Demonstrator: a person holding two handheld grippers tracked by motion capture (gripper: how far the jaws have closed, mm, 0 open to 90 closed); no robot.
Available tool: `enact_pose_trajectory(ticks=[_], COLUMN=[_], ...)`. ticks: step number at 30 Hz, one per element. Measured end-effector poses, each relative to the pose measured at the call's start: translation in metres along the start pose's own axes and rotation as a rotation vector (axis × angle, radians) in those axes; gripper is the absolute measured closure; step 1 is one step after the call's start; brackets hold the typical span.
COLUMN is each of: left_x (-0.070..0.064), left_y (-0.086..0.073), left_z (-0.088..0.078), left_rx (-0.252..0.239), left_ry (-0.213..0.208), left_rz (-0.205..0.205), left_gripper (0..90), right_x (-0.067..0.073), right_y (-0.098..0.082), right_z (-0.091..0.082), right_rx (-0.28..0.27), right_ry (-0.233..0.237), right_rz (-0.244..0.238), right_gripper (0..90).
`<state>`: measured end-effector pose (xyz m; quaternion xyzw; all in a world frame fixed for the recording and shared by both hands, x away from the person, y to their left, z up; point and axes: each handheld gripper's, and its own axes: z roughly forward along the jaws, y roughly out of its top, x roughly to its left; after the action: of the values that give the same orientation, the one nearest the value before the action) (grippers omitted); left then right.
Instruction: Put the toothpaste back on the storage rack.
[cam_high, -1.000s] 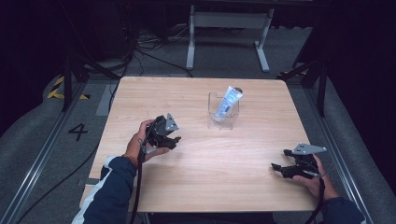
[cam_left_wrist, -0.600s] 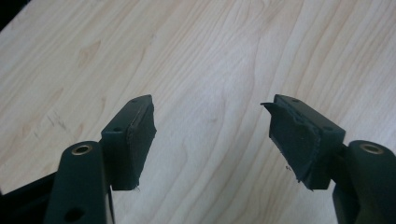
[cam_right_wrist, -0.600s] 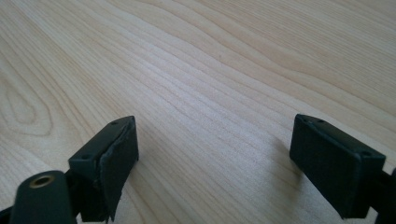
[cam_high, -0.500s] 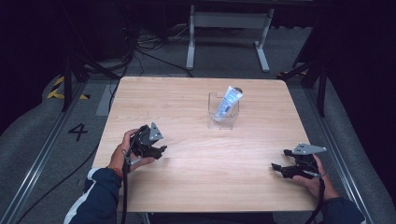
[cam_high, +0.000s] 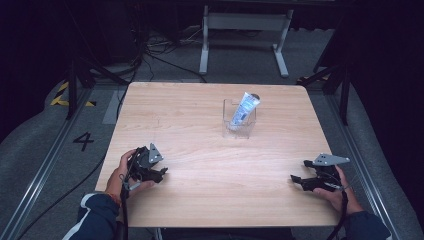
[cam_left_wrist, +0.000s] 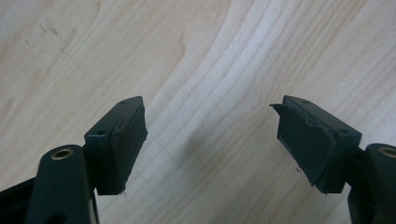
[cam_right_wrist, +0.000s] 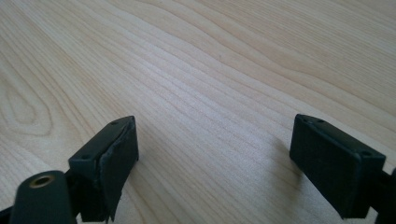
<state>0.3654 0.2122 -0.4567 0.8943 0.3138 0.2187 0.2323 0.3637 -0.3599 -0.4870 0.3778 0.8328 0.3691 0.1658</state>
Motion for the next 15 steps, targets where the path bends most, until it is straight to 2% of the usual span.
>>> enact_pose_trajectory(ticks=[3,5,10,11,15], left_x=[0.0,0.001,0.005,0.007,0.013], left_y=[-0.005,-0.01,-0.027,-0.03,-0.042], left_z=[-0.002,-0.003,-0.005,-0.004,-0.006], left_rx=[-0.011,-0.016,-0.033,-0.049,-0.076], left_ry=[0.0,-0.019,-0.051,-0.047,-0.09], left_rz=[-0.008,-0.03,-0.095,-0.115,-0.167], left_gripper=[24.5,24.4,24.1,24.1,23.0], right_x=[0.0,0.0,0.0,0.0,0.0], right_y=[0.0,0.0,0.0,0.0,-0.001], right_z=[0.0,0.0,0.0,0.0,-0.001], right_rx=[0.0,0.0,0.002,0.002,0.003], right_ry=[0.0,0.0,0.0,-0.001,0.0], right_rz=[0.0,0.001,0.0,0.0,0.003], right_gripper=[15.8,15.8,15.8,15.8,15.8])
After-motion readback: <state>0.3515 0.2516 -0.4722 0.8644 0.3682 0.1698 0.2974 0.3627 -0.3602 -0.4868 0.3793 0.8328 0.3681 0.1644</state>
